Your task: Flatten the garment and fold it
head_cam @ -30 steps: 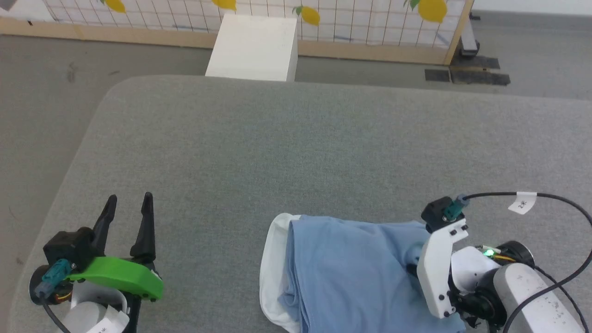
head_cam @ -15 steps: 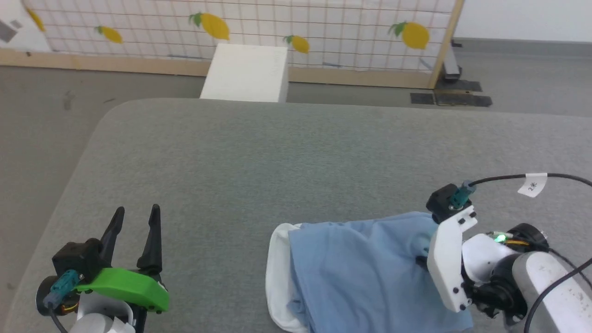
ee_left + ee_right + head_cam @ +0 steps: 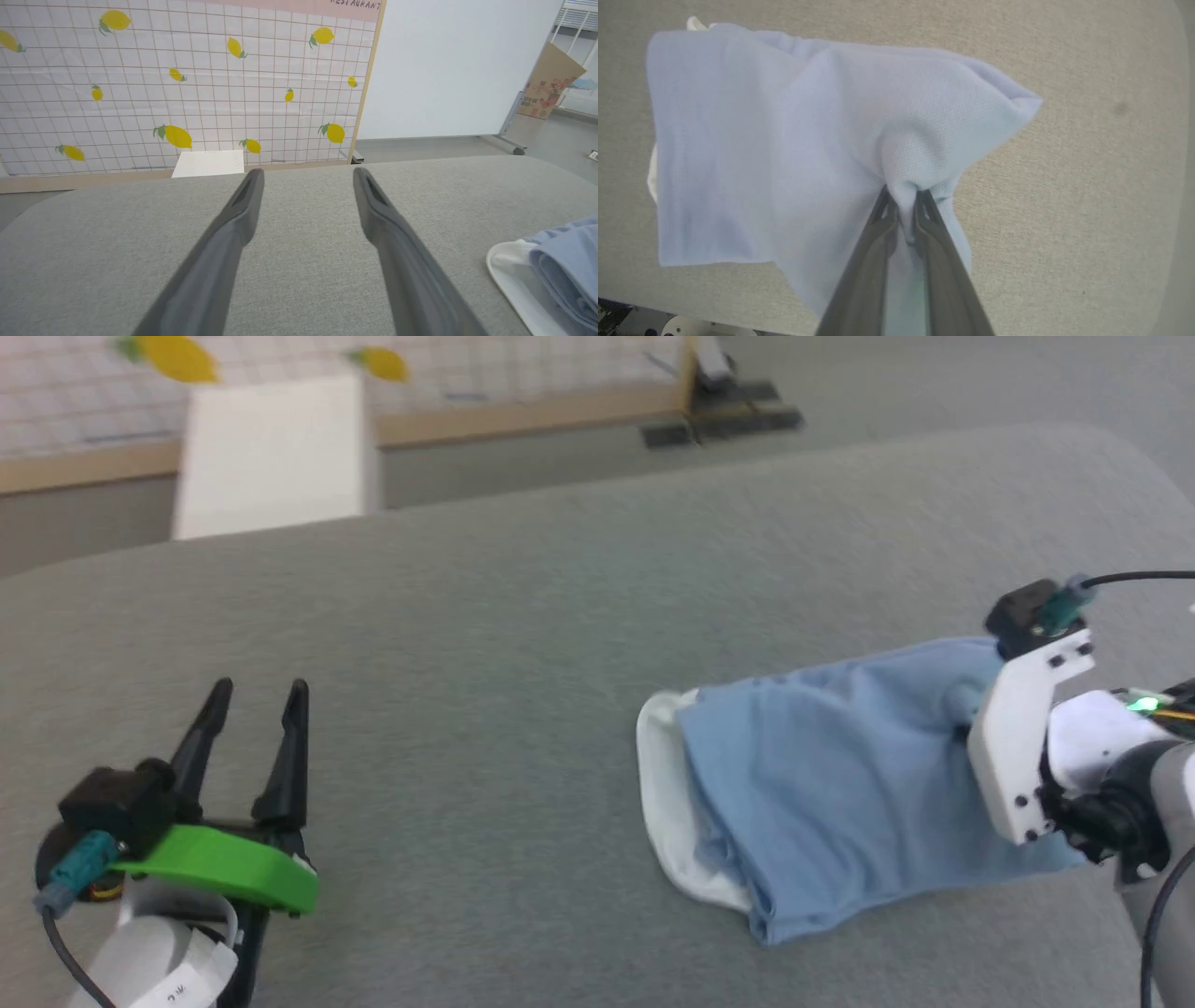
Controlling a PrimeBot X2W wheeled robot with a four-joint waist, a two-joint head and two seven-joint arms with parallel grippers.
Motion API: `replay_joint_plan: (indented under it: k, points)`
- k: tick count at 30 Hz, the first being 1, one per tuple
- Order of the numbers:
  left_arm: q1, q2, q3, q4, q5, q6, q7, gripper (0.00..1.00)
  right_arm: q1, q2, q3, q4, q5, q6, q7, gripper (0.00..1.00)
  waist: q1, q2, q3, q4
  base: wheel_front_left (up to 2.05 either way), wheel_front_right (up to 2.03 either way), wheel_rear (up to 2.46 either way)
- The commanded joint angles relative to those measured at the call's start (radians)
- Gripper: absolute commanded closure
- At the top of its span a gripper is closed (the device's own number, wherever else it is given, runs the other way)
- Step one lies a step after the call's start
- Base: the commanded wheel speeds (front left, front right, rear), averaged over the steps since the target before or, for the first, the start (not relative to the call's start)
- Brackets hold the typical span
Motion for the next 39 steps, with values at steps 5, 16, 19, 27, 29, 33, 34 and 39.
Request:
replay_joint_plan:
  k: [5,16,19,27,29,33,34,39]
  points:
    - [-0.025,0.046,0.01,-0.049,0.012,-0.007,0.028,0.0,-0.018,0.013,-0.086,0.009,-0.05,-0.002,-0.025,1.0,0.0,0.0041,0.225,-0.21,0.0,0.0,0.0]
    - [-0.019,0.187,0.128,-0.207,0.003,0.017,0.084,0.0,-0.059,0.004,-0.351,0.009,-0.176,-0.002,-0.082,1.0,0.0,0.0041,0.42,-0.163,0.0,0.0,0.0]
    - [0.016,0.232,0.19,-0.259,-0.006,0.033,0.094,0.0,-0.083,0.003,-0.431,0.0,-0.218,-0.002,-0.102,1.0,0.0,0.0041,0.468,-0.151,0.0,0.0,0.0]
    - [0.108,0.308,0.315,-0.371,-0.028,0.058,0.119,0.0,-0.149,0.017,-0.599,-0.018,-0.301,-0.002,-0.143,1.0,0.0,0.0041,0.543,-0.142,0.0,0.0,0.0]
    - [0.126,0.319,0.335,-0.39,-0.031,0.061,0.124,0.0,-0.155,0.011,-0.616,-0.039,-0.322,-0.002,-0.167,1.0,0.0,0.0041,0.552,-0.145,0.0,0.0,0.0]
    - [0.15,0.329,0.355,-0.418,-0.035,0.066,0.133,0.0,-0.153,0.017,-0.649,-0.054,-0.349,-0.002,-0.178,0.0,0.0,0.0041,0.557,-0.152,0.0,0.0,0.0]
    - [0.153,0.329,0.357,-0.421,-0.036,0.067,0.134,0.0,-0.155,0.022,-0.657,-0.057,-0.352,-0.002,-0.177,0.0,0.0,0.0041,0.555,-0.154,0.0,0.0,0.0]
    - [0.157,0.322,0.348,-0.422,-0.04,0.068,0.129,0.0,-0.165,0.022,-0.664,-0.08,-0.353,-0.002,-0.221,0.0,0.0,0.0041,0.53,-0.16,0.0,0.0,0.0]
